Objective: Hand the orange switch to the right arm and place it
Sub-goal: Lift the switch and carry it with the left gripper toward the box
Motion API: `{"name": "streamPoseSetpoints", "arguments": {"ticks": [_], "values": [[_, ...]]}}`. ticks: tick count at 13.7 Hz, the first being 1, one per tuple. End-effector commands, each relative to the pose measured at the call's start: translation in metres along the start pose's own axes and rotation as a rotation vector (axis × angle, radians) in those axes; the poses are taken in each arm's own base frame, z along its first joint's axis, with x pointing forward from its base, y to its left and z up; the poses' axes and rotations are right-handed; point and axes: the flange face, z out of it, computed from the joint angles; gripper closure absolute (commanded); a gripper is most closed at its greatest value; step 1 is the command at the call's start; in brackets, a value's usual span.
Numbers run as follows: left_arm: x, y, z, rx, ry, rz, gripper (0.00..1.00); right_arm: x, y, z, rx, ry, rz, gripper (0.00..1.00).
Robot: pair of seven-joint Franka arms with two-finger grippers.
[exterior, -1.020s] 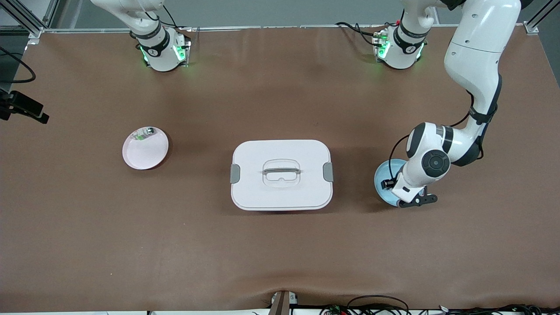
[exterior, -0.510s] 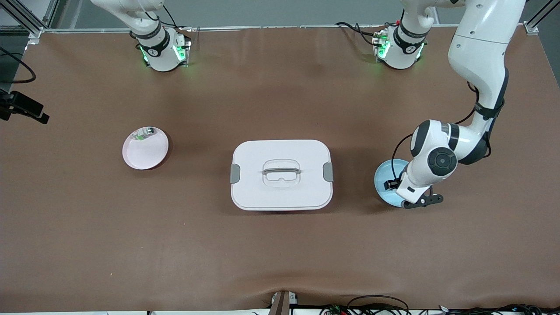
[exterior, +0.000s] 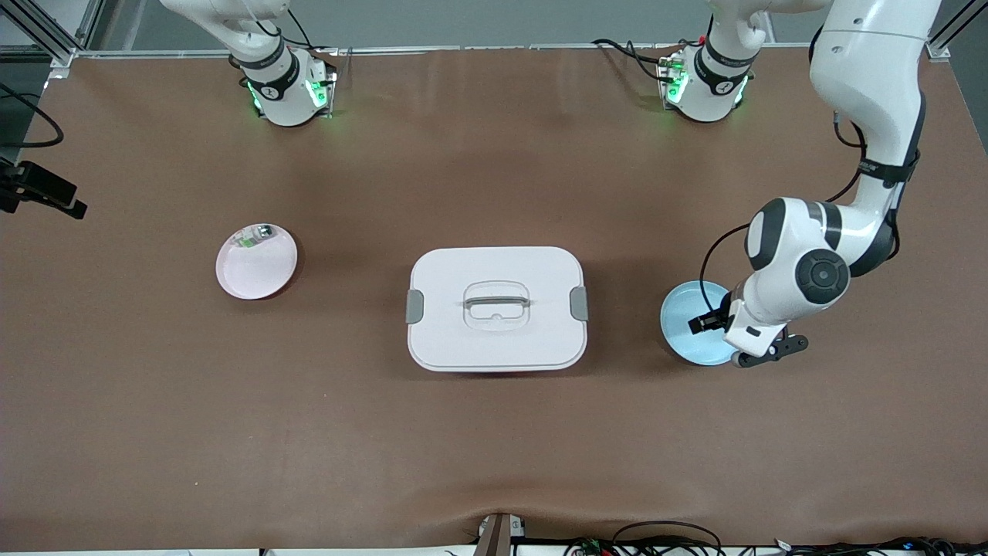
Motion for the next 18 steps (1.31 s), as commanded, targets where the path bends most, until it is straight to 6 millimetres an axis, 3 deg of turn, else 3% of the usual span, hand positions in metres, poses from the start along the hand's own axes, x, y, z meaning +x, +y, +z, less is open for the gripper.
{"name": "streamPoseSetpoints", "arguments": {"ticks": [1, 7, 9, 13, 18], "values": [[-0.014, -0.004, -0.047, -0.051, -0.038, -0.098, 0.86, 0.001, 0.001, 0.0, -0.008, 0.006, -0.004, 0.0], [-0.037, -0.012, -0.141, -0.204, -0.096, -0.263, 0.85, 0.001, 0.002, 0.0, -0.008, 0.006, -0.003, 0.0], [-0.04, -0.007, -0.173, -0.231, -0.118, -0.327, 0.86, 0.001, 0.003, 0.0, -0.008, 0.006, -0.001, 0.0], [-0.054, 0.026, -0.232, -0.318, -0.215, -0.588, 0.86, 0.001, 0.003, 0.0, -0.008, 0.006, -0.001, 0.0], [-0.082, 0.079, -0.279, -0.427, -0.323, -0.764, 0.86, 0.002, 0.004, -0.001, -0.008, 0.011, 0.002, 0.0]]}}
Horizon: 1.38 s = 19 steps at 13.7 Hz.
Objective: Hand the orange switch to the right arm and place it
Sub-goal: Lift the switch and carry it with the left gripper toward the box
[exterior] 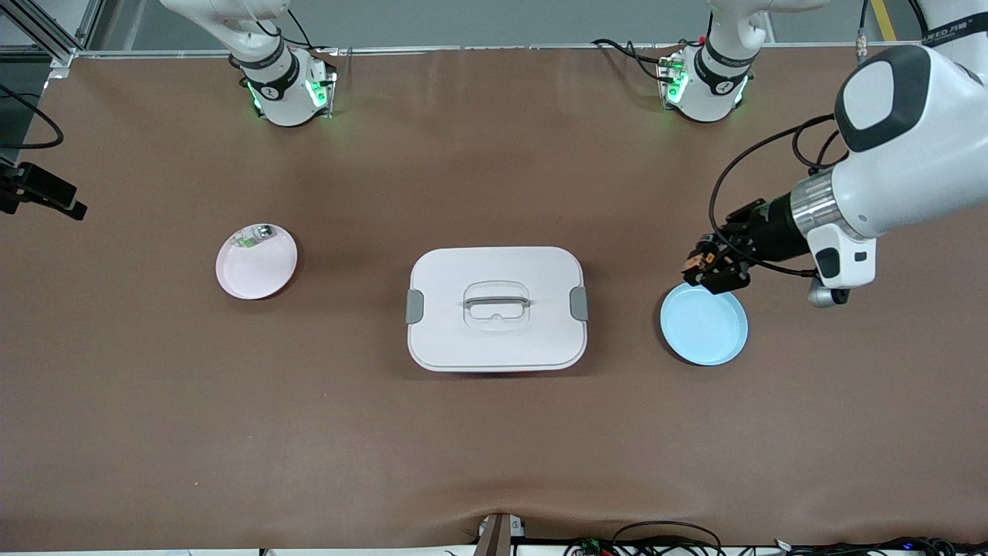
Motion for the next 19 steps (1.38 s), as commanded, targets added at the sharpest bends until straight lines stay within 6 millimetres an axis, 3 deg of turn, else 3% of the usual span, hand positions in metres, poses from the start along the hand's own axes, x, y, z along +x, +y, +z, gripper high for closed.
{"name": "streamPoseSetpoints", "arguments": {"ticks": [1, 5, 9, 13, 15, 19], "values": [[-0.041, 0.014, -0.008, -0.032, -0.083, -0.086, 0.86, 0.001, 0.003, -0.001, -0.007, 0.009, 0.0, 0.0], [-0.088, 0.033, -0.007, -0.111, -0.26, -0.204, 0.86, 0.001, 0.003, -0.001, -0.007, 0.01, 0.002, 0.0], [-0.134, 0.05, 0.018, -0.166, -0.3, -0.312, 0.86, 0.0, -0.004, -0.006, -0.019, 0.018, -0.012, 0.0], [-0.207, 0.059, 0.071, -0.2, -0.321, -0.351, 0.86, 0.001, -0.004, -0.005, -0.022, 0.018, -0.005, 0.0], [-0.237, 0.059, 0.106, -0.192, -0.325, -0.362, 0.86, 0.009, -0.005, 0.009, -0.084, -0.007, -0.027, 0.0], [-0.277, 0.054, 0.166, -0.168, -0.295, -0.359, 0.86, 0.013, -0.016, 0.016, -0.053, -0.016, -0.025, 0.0]]}}
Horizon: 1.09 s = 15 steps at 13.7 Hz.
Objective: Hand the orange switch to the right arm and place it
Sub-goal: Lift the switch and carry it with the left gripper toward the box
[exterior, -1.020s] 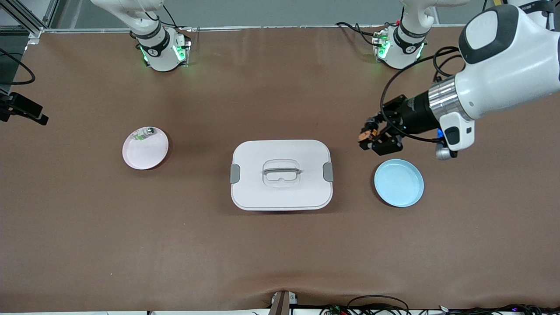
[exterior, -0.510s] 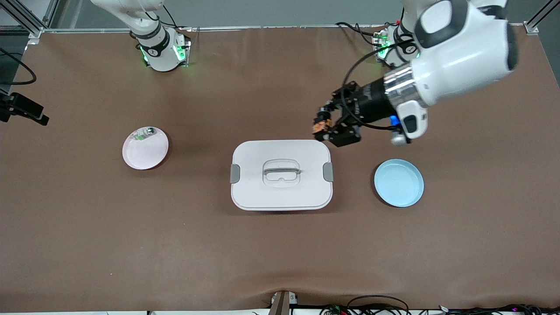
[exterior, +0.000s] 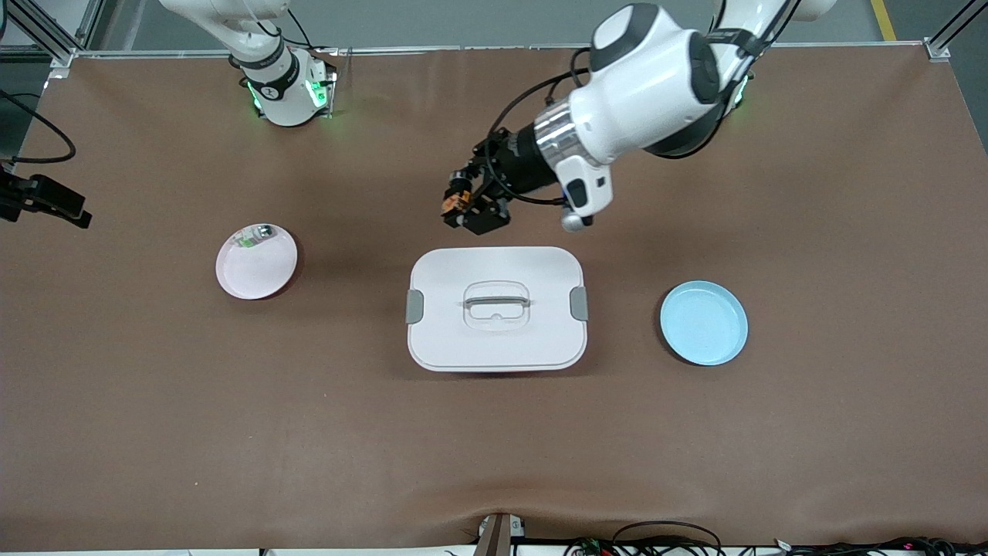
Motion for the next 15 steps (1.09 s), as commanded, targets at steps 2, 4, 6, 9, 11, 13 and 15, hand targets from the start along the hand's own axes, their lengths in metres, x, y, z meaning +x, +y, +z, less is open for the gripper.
{"name": "streamPoseSetpoints", "arguments": {"ticks": [2, 4, 6, 9, 11, 13, 15], "values": [[-0.015, -0.003, 0.033, -0.037, 0.008, -0.018, 0.86, 0.004, -0.019, 0.002, 0.049, -0.001, -0.015, 0.0], [-0.018, 0.002, 0.038, -0.074, -0.011, -0.086, 0.86, 0.006, -0.026, 0.004, 0.072, -0.006, -0.047, 0.0], [-0.013, 0.014, 0.043, -0.111, -0.02, -0.181, 0.86, 0.005, -0.031, -0.002, 0.081, 0.007, -0.079, 0.0], [-0.014, 0.014, 0.044, -0.118, 0.0, -0.181, 0.86, 0.001, -0.036, -0.006, 0.087, 0.002, -0.132, 0.0], [-0.016, 0.014, 0.043, -0.119, -0.002, -0.182, 0.86, -0.012, -0.056, -0.002, 0.182, -0.082, -0.152, 0.0], [-0.016, 0.012, 0.045, -0.117, 0.002, -0.176, 0.86, -0.018, -0.073, -0.007, 0.31, -0.093, -0.162, 0.0], [-0.017, 0.012, 0.045, -0.12, 0.008, -0.167, 0.86, -0.022, -0.107, -0.01, 0.322, -0.088, -0.214, 0.0]]}}
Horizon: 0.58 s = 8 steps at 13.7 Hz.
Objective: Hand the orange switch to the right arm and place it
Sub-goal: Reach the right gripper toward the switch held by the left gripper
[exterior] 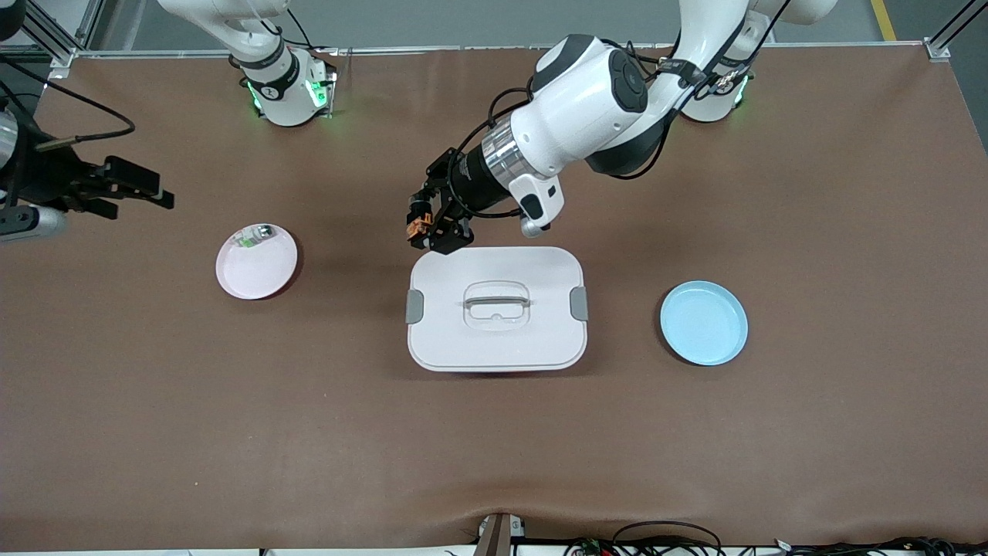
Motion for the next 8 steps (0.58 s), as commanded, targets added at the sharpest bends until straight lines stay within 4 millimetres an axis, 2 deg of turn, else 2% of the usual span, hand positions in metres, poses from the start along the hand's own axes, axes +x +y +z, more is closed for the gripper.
{"name": "streamPoseSetpoints", "arguments": {"ticks": [1, 4, 5, 8], "values": [[-0.008, 0.001, -0.001, -0.022, 0.0, -0.001, 0.86, -0.002, -0.044, 0.004, 0.052, 0.005, -0.063, 0.0], [-0.01, 0.0, -0.003, -0.022, -0.003, 0.0, 0.86, 0.005, -0.063, 0.028, 0.251, 0.0, -0.046, 0.0], [-0.009, 0.001, -0.002, -0.022, -0.001, -0.001, 0.86, 0.007, -0.067, 0.031, 0.269, 0.01, -0.046, 0.0], [-0.009, 0.0, -0.002, -0.021, 0.0, -0.003, 0.86, 0.014, -0.102, 0.041, 0.305, 0.048, -0.076, 0.0]]}}
